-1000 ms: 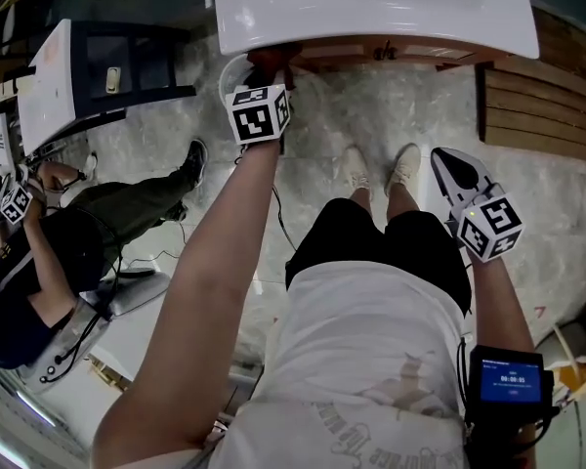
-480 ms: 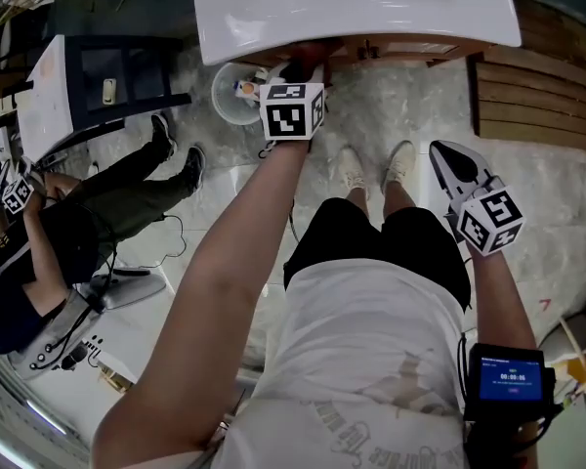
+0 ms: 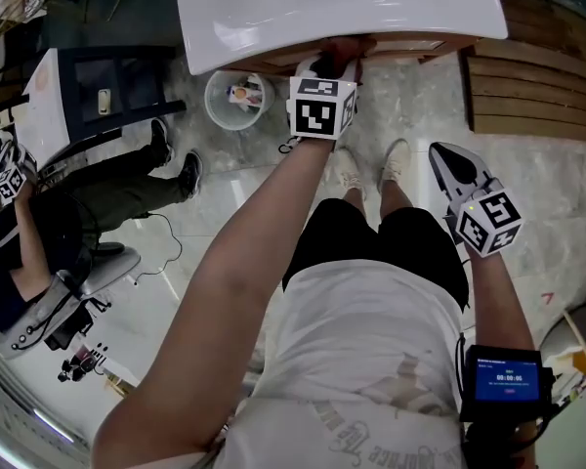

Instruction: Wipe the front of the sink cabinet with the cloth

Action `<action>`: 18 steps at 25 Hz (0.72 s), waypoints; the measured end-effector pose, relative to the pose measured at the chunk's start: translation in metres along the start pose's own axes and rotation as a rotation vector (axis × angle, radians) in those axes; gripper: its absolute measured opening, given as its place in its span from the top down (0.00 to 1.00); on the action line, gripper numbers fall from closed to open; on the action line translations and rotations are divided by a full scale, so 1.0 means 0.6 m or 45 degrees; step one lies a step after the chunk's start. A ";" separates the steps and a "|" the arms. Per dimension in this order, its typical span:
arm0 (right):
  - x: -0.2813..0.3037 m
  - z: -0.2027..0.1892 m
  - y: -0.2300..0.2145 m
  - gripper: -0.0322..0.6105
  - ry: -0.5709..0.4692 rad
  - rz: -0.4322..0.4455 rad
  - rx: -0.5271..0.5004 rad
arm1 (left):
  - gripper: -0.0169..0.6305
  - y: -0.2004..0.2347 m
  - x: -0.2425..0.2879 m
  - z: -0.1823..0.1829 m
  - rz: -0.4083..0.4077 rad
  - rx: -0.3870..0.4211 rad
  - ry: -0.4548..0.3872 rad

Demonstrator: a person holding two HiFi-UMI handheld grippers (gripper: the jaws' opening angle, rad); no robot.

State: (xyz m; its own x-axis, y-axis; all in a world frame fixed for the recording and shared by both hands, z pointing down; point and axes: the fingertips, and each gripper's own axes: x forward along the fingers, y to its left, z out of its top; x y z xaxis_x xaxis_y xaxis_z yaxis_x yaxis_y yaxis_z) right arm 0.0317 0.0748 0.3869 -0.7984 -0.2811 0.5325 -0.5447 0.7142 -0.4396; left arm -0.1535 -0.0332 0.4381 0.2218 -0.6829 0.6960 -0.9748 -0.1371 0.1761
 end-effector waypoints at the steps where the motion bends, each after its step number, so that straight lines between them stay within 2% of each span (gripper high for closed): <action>1: -0.001 0.000 -0.001 0.93 0.000 -0.002 0.002 | 0.81 -0.010 0.005 0.001 -0.022 0.006 0.006; 5: 0.005 -0.003 -0.001 0.93 0.016 -0.010 0.008 | 0.81 -0.022 0.030 -0.022 -0.066 0.045 0.080; 11: -0.001 -0.021 -0.004 0.93 0.041 -0.013 0.018 | 0.81 0.004 0.045 -0.060 0.003 0.005 0.145; 18: 0.008 -0.019 0.002 0.93 0.066 -0.007 0.018 | 0.81 0.066 0.025 -0.076 0.074 -0.042 0.151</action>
State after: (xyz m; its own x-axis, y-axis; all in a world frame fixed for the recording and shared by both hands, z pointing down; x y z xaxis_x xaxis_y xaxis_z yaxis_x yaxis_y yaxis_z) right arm 0.0303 0.0812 0.3971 -0.7811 -0.2516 0.5715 -0.5532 0.7032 -0.4465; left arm -0.1878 -0.0162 0.4869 0.1683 -0.5994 0.7825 -0.9852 -0.0749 0.1545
